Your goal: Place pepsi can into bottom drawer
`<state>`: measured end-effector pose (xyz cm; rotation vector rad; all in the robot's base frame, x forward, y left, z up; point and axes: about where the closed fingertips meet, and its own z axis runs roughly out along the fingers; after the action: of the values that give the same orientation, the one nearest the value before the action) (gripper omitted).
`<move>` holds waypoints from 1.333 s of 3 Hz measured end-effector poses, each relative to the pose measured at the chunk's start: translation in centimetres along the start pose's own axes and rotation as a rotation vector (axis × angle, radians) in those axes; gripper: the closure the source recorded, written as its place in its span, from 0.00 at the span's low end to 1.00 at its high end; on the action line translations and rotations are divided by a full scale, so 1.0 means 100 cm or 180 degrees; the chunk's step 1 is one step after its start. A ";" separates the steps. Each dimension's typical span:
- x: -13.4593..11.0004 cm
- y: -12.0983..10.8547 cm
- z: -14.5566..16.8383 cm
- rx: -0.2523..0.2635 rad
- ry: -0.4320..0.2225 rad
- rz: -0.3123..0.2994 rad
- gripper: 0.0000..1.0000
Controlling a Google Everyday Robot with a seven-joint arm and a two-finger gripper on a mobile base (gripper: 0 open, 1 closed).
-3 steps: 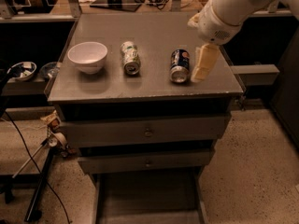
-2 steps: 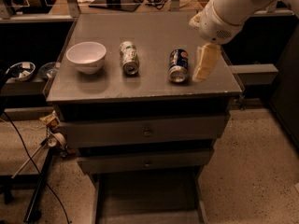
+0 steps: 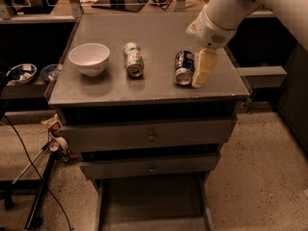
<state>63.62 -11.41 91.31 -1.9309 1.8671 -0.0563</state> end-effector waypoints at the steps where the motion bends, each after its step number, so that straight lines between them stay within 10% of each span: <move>1: 0.000 0.000 0.000 -0.0001 0.0000 0.0000 0.00; 4: 0.004 -0.053 0.050 -0.0118 -0.0184 0.0095 0.00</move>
Offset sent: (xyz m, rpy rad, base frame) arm 0.0407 -0.0246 -0.0117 0.0652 0.0234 -0.0590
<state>70.32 -10.45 88.58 -1.9081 1.8710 0.0432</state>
